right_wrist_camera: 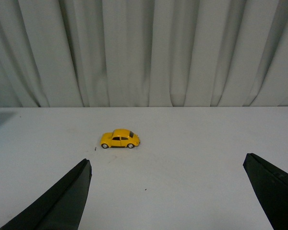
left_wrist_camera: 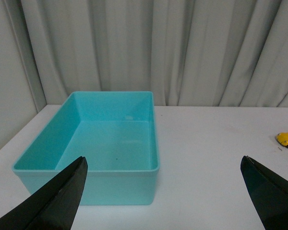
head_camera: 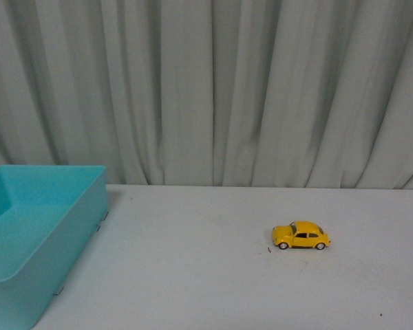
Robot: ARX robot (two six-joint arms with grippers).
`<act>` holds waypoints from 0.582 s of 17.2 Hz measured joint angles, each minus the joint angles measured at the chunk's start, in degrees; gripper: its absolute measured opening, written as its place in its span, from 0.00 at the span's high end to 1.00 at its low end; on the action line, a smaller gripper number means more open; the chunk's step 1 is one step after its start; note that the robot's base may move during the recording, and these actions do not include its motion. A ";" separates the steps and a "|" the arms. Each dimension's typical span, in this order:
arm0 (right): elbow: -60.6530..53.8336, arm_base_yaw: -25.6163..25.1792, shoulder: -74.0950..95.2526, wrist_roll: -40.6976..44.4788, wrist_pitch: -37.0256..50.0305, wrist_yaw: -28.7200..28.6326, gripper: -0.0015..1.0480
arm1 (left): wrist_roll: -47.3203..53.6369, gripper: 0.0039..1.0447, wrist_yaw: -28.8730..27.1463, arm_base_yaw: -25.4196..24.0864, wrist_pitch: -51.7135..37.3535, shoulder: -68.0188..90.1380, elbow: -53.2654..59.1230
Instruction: Wind up and store yellow beetle toy
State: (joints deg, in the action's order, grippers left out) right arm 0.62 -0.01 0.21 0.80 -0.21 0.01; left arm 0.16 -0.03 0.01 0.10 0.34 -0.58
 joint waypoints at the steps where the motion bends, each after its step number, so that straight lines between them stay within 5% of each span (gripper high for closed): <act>1: 0.00 0.00 0.00 0.00 0.02 0.00 0.06 | 0.00 0.06 0.00 0.00 0.04 0.00 0.00; 10: 0.00 0.00 -0.02 0.00 0.07 0.00 0.06 | 0.02 0.06 0.02 0.00 0.04 0.00 0.00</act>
State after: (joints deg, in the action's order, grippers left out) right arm 0.62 -0.01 0.19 0.80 -0.14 0.01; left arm 0.19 -0.01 0.01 0.14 0.34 -0.58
